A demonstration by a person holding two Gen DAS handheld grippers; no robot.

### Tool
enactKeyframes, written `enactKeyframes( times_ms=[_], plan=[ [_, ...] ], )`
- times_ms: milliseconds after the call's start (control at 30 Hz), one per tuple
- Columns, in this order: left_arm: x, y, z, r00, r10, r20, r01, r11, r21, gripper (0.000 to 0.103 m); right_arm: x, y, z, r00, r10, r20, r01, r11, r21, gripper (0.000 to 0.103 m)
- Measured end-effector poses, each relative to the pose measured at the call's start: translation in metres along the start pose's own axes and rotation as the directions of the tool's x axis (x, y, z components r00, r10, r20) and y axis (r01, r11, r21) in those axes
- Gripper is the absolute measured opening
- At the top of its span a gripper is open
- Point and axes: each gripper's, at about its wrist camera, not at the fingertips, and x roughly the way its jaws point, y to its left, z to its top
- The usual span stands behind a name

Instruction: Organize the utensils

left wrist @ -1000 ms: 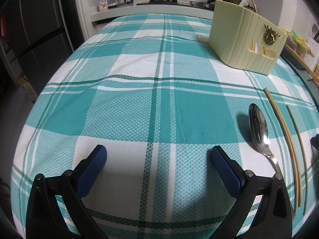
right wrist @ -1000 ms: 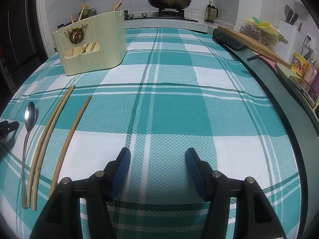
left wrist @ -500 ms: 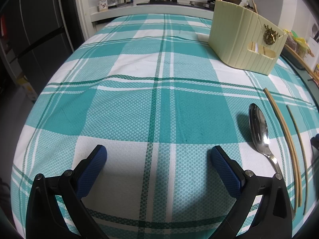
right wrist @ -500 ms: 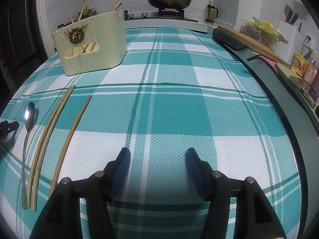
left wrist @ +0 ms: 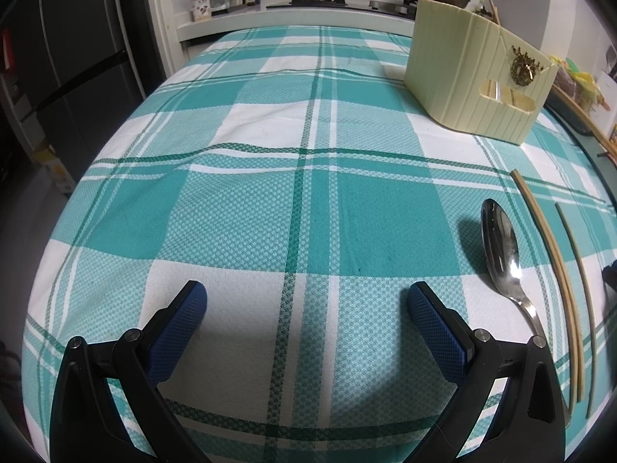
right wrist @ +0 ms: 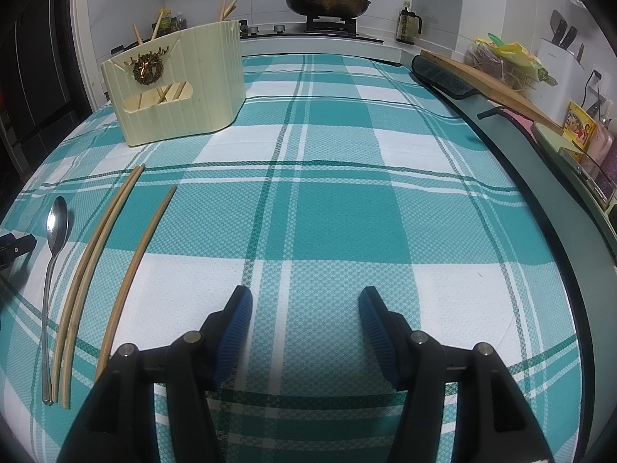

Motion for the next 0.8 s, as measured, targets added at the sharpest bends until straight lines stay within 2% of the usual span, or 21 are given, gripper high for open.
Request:
enactKeyframes(
  times_ms=[800],
  plan=[
    [-0.0001,0.0012,0.0005,1.0,-0.002,0.001,0.002,1.0,-0.002,0.103,-0.0003,-0.0002,-0.0001,1.0,0.0,0.0,0.0,1.0,0.0,0.06]
  ],
)
